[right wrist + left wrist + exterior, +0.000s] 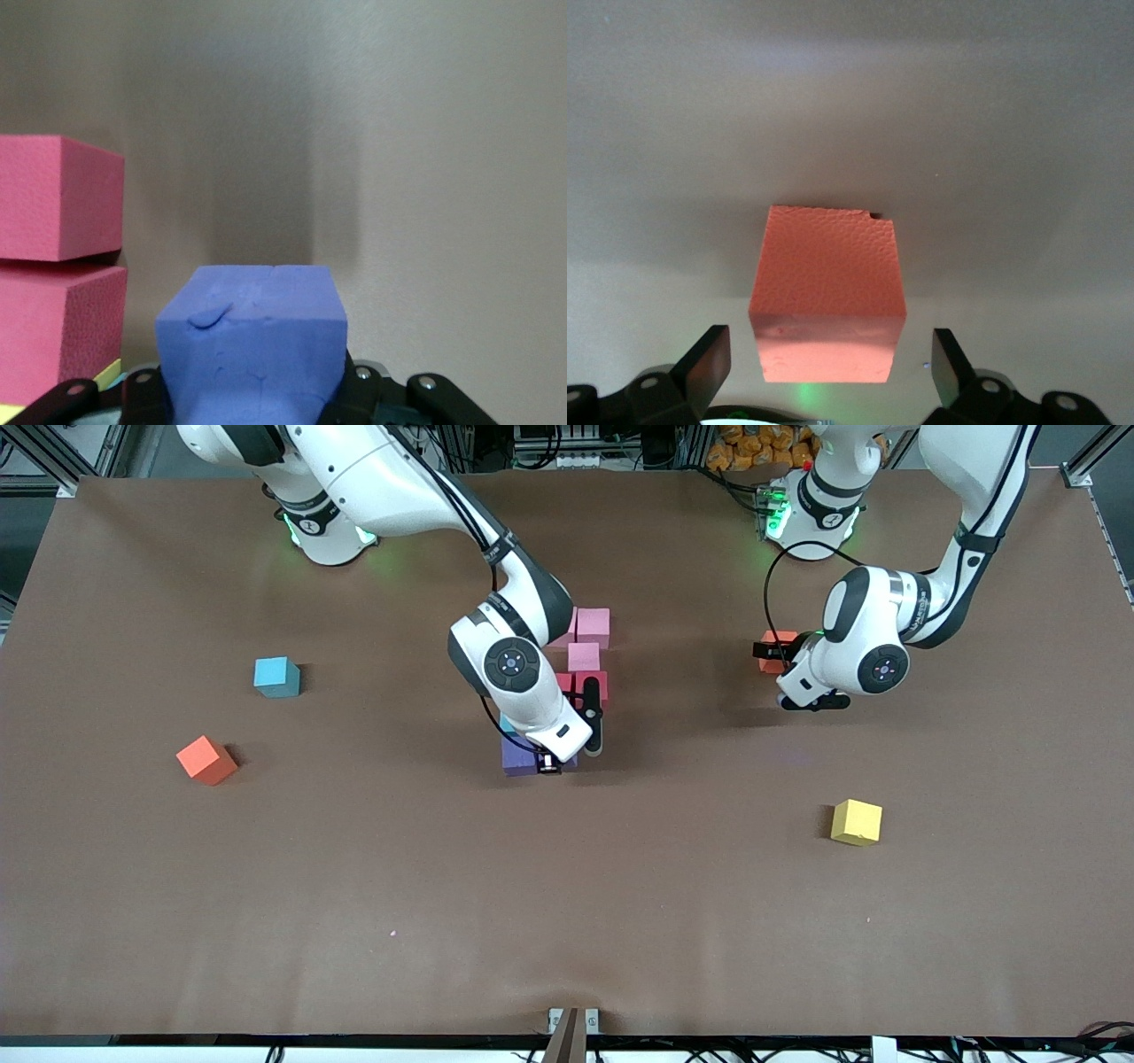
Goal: Form number 2 with 11 blocks
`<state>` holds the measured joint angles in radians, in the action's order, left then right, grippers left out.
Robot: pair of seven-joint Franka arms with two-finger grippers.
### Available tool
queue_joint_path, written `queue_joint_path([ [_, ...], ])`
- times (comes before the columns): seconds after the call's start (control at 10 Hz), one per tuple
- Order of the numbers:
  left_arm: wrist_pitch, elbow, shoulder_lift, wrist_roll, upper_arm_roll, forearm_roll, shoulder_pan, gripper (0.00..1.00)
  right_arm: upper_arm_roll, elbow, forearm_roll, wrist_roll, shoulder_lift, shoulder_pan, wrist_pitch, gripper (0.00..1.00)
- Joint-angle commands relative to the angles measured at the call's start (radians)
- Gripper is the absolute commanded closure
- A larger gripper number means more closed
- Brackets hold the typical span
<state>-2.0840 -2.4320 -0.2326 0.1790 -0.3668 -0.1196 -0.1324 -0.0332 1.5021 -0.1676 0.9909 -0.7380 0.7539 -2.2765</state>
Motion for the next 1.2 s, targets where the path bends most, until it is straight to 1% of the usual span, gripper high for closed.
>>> queue_joint_path([
  [0.0,-0.002,0.016,-0.022,0.005,-0.008,-0.018,-0.001,0.00,0.007,-0.008,0.010,0.023,-0.027,-0.005,0.005,0.75],
  [0.6,-0.002,0.053,-0.074,0.004,-0.004,-0.012,-0.012,0.00,0.007,0.010,0.003,0.017,-0.038,-0.021,0.003,0.74],
  [0.9,0.005,0.067,-0.074,-0.006,-0.003,-0.011,-0.015,0.06,0.007,0.010,-0.024,0.015,-0.044,-0.018,0.003,0.72],
  [1.0,0.008,0.070,-0.074,-0.010,-0.003,-0.011,-0.026,0.11,0.007,0.009,-0.026,0.015,-0.049,-0.015,0.002,0.72],
  [1.1,0.008,0.070,-0.076,-0.012,-0.003,-0.011,-0.033,0.19,0.007,0.009,-0.027,0.015,-0.053,-0.010,-0.010,0.71],
])
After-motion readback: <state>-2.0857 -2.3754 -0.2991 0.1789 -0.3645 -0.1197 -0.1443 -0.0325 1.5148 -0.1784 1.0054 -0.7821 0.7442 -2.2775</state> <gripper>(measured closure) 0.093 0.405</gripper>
